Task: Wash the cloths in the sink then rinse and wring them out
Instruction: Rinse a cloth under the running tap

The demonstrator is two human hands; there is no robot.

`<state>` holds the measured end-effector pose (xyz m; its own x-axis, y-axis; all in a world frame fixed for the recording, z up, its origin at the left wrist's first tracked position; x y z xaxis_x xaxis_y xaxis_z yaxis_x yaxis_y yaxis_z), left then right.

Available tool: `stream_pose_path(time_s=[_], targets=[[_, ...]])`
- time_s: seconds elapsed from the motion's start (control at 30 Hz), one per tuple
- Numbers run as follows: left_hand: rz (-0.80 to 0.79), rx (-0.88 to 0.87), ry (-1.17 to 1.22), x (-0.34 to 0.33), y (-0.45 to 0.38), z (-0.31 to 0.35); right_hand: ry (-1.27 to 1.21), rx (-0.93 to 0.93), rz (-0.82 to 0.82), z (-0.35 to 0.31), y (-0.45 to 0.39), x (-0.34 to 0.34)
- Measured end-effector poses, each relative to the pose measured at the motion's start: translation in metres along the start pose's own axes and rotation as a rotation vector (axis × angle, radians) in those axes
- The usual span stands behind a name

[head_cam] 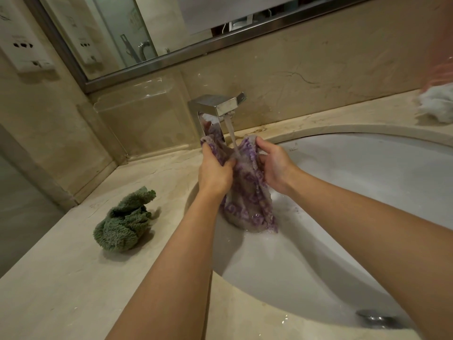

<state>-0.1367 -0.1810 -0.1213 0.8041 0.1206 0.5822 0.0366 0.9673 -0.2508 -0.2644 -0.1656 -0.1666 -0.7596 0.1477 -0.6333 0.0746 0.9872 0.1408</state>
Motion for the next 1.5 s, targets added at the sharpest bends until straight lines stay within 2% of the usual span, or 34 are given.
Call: stream_pose_path(time_s=[0.2, 0.37, 0.47, 0.73, 0.87, 0.93, 1.07, 1.2, 1.37, 1.5], targets=[[0.084, 0.038, 0.02, 0.009, -0.001, -0.001, 0.025, 0.026, 0.0, -0.001, -0.001, 0.002], [0.29, 0.067, 0.092, 0.031, 0.005, 0.002, 0.087, 0.012, -0.009, 0.001, -0.003, 0.001], [0.343, 0.084, 0.158, 0.037, 0.006, 0.0, 0.154, 0.05, -0.016, 0.002, -0.004, -0.001], [0.386, 0.206, 0.219, 0.041, -0.003, -0.018, 0.171, 0.221, 0.134, -0.012, -0.005, 0.015], [0.36, 0.197, 0.278, 0.036, -0.007, -0.02, 0.062, 0.23, 0.161, -0.014, -0.006, 0.022], [0.348, 0.197, 0.33, 0.033, -0.01, -0.022, 0.019, 0.187, 0.115, -0.013, -0.006, 0.016], [0.312, 0.228, 0.512, 0.03, -0.014, -0.029, 0.251, -0.015, -0.125, 0.001, -0.004, -0.003], [0.322, 0.231, 0.63, 0.03, -0.018, -0.033, 0.267, -0.108, -0.314, 0.016, 0.001, -0.022], [0.292, 0.15, 0.641, 0.029, -0.014, -0.02, 0.468, -0.062, -0.227, 0.021, -0.001, -0.019], [0.302, 0.123, 0.602, 0.031, -0.011, -0.017, 0.487, 0.005, -0.146, 0.013, -0.006, -0.008]])
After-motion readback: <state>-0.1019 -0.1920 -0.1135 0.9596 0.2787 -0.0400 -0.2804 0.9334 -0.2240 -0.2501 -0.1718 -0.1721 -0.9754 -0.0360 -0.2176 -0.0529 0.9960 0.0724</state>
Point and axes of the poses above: each hand's wrist, its own y-axis away from the middle knuckle, its own x-axis out of the back of the hand, z = x × y, the point moved 8 cm from there along -y, towards the middle knuckle, and after that the axes turned 8 degrees about -y, right-handed, at the moved point
